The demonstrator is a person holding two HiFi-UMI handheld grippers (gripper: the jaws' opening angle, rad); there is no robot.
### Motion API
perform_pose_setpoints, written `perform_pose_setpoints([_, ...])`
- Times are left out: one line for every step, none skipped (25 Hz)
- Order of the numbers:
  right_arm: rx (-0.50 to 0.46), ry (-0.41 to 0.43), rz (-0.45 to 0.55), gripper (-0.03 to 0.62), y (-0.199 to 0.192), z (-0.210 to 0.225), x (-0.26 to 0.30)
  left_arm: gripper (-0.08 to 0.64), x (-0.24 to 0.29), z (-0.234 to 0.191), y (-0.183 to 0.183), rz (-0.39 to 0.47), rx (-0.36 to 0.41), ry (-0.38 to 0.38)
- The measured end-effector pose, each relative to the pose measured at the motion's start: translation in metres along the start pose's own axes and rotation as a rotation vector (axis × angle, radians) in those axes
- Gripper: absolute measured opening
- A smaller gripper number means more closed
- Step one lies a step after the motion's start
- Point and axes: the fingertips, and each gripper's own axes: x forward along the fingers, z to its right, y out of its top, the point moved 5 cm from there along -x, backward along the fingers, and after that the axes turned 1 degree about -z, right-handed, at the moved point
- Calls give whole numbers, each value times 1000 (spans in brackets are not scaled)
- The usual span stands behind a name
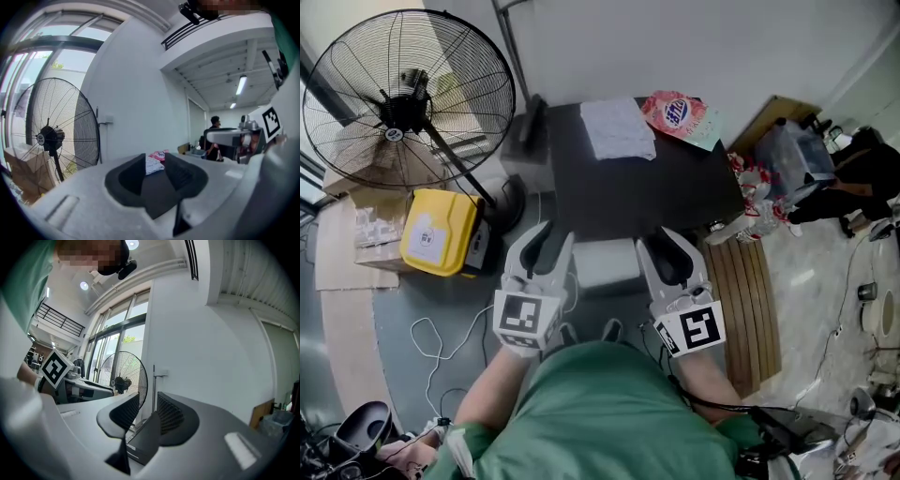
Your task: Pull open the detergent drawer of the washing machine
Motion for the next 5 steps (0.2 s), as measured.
perform_pose_setpoints([0, 1, 1, 120, 0, 0, 0, 121, 0, 0, 0, 0, 1, 0])
perform_pose_setpoints([0, 1, 1, 120, 0, 0, 0, 121, 0, 1, 0, 1, 0, 0])
perform_pose_setpoints([-1, 2, 2, 120, 0, -1, -1, 121, -1, 1, 0, 1, 0, 1])
perform_pose_setpoints([-1, 3, 2, 120, -1, -1, -1, 121, -1, 1, -1, 1, -1, 2])
perform_pose_setpoints([-2, 3, 2, 120, -1, -1, -1, 121, -1, 2, -1, 1, -1, 2])
